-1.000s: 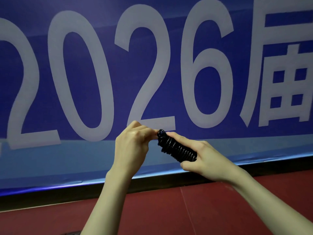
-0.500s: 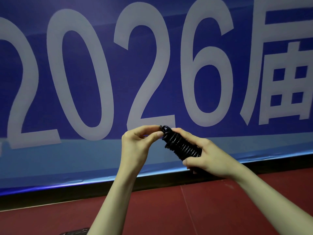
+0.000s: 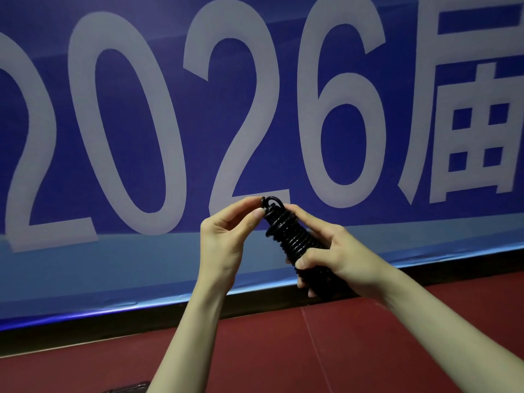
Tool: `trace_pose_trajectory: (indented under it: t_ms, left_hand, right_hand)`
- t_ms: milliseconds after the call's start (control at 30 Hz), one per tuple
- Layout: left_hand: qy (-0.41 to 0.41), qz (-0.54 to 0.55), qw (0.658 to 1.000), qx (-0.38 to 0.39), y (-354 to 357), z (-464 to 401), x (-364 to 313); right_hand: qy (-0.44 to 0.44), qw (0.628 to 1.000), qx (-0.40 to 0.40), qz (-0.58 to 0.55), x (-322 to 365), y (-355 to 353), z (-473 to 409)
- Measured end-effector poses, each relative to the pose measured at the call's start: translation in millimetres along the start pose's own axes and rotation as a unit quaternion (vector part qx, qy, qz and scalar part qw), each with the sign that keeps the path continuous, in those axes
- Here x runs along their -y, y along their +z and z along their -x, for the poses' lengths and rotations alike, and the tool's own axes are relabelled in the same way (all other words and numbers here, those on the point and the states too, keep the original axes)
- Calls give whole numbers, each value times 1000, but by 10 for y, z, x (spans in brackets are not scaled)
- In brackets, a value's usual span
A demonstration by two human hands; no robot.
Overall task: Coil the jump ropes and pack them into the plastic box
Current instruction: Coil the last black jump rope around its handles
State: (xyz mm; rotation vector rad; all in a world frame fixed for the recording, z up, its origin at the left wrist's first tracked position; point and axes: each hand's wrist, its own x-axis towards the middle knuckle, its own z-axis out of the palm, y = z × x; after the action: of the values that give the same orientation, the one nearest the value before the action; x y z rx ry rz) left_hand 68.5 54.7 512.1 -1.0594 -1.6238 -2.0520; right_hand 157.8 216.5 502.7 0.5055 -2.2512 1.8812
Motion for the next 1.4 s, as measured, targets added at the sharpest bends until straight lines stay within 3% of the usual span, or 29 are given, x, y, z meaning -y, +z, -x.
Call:
trace_pose_trajectory:
  t_ms: [300,433,600,867,1400]
  left_hand:
    - [52,-32,998,21,-43,-1,-112]
    - [57,-71,993,69,-133,-49,-168]
    - [-12,-85,992,93,-179,-41,-149]
    - [-64,-115,983,126,-175,-30,-136]
    - [-59,-70,974,205,-235,12,34]
  right_hand:
    - [0,999,9,-48,-2,26,-45]
    - [-22,999,2,44,61,-42,-11]
    - [-34,983,35,177,130,-138,79]
    - [-26,961,30,275,113,-189,152]
    - [-11,972,54,230,1,-128,147]
